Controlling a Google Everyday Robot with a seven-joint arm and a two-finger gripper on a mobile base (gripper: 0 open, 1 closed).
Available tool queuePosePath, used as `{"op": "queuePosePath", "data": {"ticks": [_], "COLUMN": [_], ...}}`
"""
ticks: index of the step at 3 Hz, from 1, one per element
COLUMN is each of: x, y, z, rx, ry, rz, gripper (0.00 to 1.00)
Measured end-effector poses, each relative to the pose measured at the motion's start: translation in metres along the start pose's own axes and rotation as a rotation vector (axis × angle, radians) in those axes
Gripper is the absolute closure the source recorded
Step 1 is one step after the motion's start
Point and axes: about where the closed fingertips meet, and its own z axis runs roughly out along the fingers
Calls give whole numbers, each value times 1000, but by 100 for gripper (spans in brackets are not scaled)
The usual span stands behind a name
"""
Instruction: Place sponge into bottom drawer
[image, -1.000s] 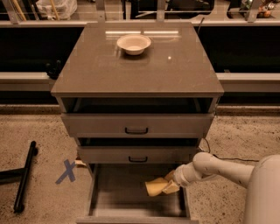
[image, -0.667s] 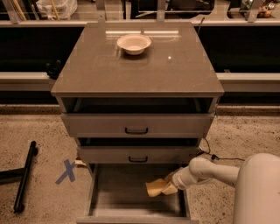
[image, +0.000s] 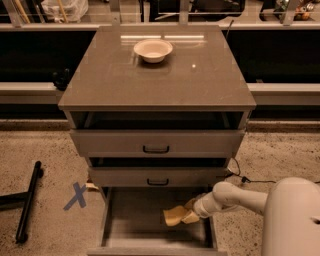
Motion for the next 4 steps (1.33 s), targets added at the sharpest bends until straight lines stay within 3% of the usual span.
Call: {"op": "queuePosePath", "data": {"ticks": [2,3,4], "x": [-4,-9,-11], "y": [-11,-20,-26], "z": [70,85,94], "rx": [-1,4,1], "ry": [-77,-123,-145], "rz": [-11,-8,-10], "gripper": [100,82,58]}}
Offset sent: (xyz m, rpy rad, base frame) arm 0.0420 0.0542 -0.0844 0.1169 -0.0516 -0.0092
